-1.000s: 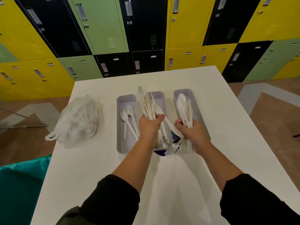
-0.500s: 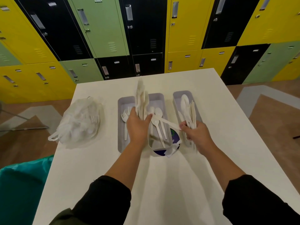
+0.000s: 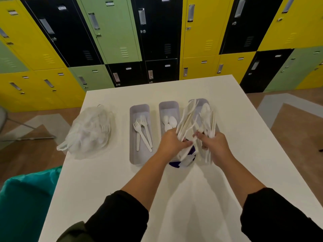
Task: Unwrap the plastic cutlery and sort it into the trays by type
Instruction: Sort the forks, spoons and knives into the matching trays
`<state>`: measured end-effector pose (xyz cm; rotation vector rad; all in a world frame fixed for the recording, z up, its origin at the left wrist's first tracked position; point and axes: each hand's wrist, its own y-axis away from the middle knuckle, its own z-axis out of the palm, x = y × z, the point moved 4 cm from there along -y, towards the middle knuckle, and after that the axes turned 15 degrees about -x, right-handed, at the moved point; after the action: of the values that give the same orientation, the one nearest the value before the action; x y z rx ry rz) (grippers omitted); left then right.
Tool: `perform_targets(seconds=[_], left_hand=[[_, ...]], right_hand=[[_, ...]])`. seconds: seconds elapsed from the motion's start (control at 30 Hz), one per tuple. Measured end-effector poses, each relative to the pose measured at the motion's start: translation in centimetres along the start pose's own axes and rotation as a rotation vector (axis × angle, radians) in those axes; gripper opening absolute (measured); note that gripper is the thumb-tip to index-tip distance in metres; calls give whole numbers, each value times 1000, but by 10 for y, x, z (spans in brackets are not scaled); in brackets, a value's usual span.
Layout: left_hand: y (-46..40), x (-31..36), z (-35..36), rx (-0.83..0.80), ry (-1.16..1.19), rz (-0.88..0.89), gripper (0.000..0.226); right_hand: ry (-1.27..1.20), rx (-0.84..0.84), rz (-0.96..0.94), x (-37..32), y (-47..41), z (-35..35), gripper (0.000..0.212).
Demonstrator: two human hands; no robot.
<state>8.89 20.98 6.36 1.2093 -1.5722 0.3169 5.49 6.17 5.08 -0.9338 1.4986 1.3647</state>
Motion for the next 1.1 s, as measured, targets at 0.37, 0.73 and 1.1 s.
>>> perform_targets(seconds=[0.37, 0.73, 1.1], left_hand=[[-6, -19, 17, -119, 511, -59, 26], [-8, -19, 17, -8, 473, -1, 23], [11, -36, -7, 145, 524, -61, 22]], right_hand=[[462, 75, 37, -16, -46, -50, 16], [158, -163, 57, -14, -16, 17, 9], [109, -110, 66, -4, -22, 57, 10]])
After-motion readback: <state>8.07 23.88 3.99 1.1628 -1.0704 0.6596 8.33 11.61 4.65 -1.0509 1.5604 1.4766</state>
